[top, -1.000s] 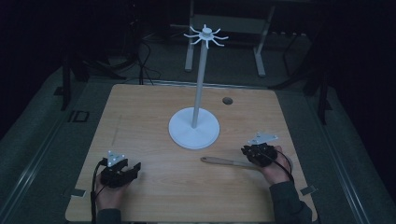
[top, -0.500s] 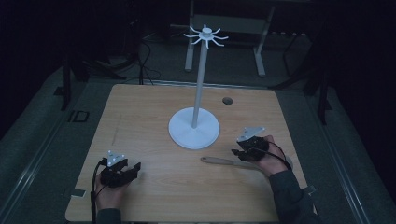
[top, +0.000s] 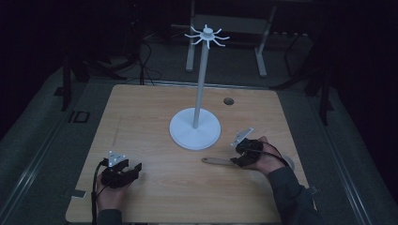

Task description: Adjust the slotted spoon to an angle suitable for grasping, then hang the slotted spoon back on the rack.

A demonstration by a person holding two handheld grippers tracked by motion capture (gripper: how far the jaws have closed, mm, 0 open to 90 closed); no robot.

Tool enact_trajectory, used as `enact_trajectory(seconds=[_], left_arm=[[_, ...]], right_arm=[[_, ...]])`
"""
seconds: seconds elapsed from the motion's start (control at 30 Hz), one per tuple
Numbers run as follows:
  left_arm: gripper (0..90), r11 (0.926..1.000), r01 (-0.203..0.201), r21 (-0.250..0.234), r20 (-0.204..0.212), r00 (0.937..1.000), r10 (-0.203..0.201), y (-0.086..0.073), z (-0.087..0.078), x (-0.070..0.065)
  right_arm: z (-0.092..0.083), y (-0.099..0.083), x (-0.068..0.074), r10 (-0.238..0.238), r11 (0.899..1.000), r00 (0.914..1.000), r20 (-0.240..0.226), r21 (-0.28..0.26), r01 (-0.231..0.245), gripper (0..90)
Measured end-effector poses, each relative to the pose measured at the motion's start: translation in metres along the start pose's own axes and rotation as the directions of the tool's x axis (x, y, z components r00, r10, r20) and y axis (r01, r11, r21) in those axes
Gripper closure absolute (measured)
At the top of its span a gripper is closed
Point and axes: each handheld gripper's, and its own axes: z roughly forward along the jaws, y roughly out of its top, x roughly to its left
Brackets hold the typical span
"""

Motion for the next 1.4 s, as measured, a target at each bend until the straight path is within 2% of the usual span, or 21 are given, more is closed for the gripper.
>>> enact_trajectory(seconds=[0.37, 0.57, 0.67, 0.77, 0.83, 0.93, 1.03, 1.1, 1.27, 1.4], left_arm=[[42.7, 1.0000, 0.000, 0.000, 0.000, 1.0000, 0.000, 0.000, 0.001, -0.001], [42.6, 1.0000, -0.003, 0.002, 0.001, 1.0000, 0.003, 0.001, 0.001, -0.001], [42.6, 1.0000, -0.001, 0.000, 0.001, 1.0000, 0.001, 0.001, 0.001, -0.001], [42.6, 1.0000, -0.002, 0.001, 0.001, 1.0000, 0.002, 0.001, 0.001, -0.001], [42.7, 1.0000, -0.003, 0.002, 0.001, 1.0000, 0.003, 0.001, 0.001, -0.001], [42.7, 1.0000, -0.003, 0.003, 0.001, 1.0000, 0.003, 0.001, 0.001, -0.001], [42.7, 1.0000, -0.006, 0.002, 0.002, 1.0000, 0.006, 0.001, 0.001, -0.002], [42.7, 1.0000, -0.006, 0.002, 0.002, 1.0000, 0.006, 0.001, 0.001, -0.001], [42.7, 1.0000, -0.003, -0.001, 0.002, 1.0000, 0.003, 0.001, 0.000, -0.001], [42.7, 1.0000, 0.000, -0.002, 0.003, 1.0000, 0.000, 0.000, 0.000, 0.000]], right_arm=[[0.019, -0.004, 0.002, -0.011, 0.999, 0.9969, -0.078, 0.035, 0.013, 45.9], [0.026, -0.001, 0.005, -0.024, 0.998, 0.9934, -0.112, 0.059, 0.031, 55.7], [0.027, 0.001, 0.004, -0.012, 0.999, 0.9912, -0.131, 0.049, 0.019, 65.2], [0.028, 0.004, 0.003, -0.005, 0.999, 0.9937, -0.112, 0.053, 0.011, 66.8], [0.028, 0.005, 0.002, -0.002, 0.998, 0.9952, -0.098, 0.057, 0.008, 67.2], [0.029, 0.006, 0.000, 0.010, 0.998, 0.9941, -0.108, 0.064, -0.003, 66.4], [0.031, 0.007, -0.003, 0.034, 0.999, 0.9901, -0.136, 0.047, -0.027, 62.5], [0.032, 0.009, -0.005, 0.038, 0.999, 0.9869, -0.157, 0.037, -0.032, 63.1], [0.033, 0.012, -0.005, -0.006, 0.999, 0.9867, -0.163, 0.051, 0.015, 67.5], [0.031, 0.015, 0.002, -0.079, 0.993, 0.9892, -0.124, 0.073, 0.089, 69.7]])
